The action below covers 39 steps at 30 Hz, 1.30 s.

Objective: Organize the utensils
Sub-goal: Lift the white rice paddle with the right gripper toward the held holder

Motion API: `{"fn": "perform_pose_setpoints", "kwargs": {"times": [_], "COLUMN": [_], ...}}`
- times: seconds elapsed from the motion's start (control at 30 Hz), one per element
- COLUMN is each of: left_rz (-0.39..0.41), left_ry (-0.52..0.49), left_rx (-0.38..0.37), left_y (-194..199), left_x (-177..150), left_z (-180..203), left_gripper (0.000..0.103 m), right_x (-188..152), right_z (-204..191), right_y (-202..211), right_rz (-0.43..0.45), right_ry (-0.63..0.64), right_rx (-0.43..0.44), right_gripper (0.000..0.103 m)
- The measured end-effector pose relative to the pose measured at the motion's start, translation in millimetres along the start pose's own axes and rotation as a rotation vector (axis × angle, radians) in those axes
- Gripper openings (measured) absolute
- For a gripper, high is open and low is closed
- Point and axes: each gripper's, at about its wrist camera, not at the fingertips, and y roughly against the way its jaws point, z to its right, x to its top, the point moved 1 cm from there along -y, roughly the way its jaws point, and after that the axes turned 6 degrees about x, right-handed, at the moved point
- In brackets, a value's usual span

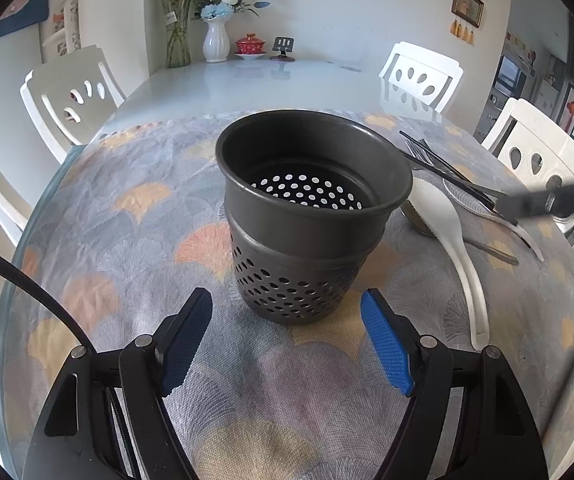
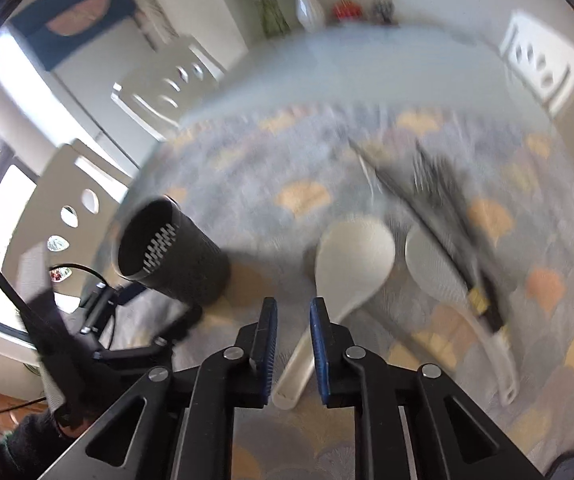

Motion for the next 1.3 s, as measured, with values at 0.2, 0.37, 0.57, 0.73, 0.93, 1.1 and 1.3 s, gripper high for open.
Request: {"fn": "perform_pose_setpoints", "kwargs": {"times": [0.2, 0.37, 0.57, 0.73, 0.93, 1.1, 1.3], "left_rz": [0.015, 0.026, -0.007, -0.003, -0.006, -0.012, -0.015], "left_ry": [0.012, -0.007, 0.007, -0.009, -0.02, -0.013, -0.014], "left_rx": [-0.003, 0.004, -0.016, -0.016, -0.018, -0.024, -0.028], "left_y": [3, -2, -12, -12, -13, -14, -16], "left_x": [2, 13, 15, 12, 10, 10, 12], "left_z": [-1, 3, 3, 5, 9, 9, 8], "left_gripper": [0.075, 0.078, 0.078, 0.078, 0.078, 0.078, 0.078], "right_x": [-13, 2, 13, 18, 29, 35, 26], "right_z": [42, 53, 53, 47, 40, 41, 32], "right_y": [-26, -35, -41, -51, -65, -66, -47], "right_rz": [-0.046, -0.041, -0.043, -0.055, -0.07, -0.048, 0.014], "right_ry": [-0.187, -0.184, -0.169, -0.155, -0.153, -0.131, -0.072], "right_rx": [0.022, -0.05, -0.04, -0.05, -0.114, -0.158, -0.143], "right_gripper": [0.044, 0.045, 0.048, 0.054, 0.066, 0.055, 0.052]}}
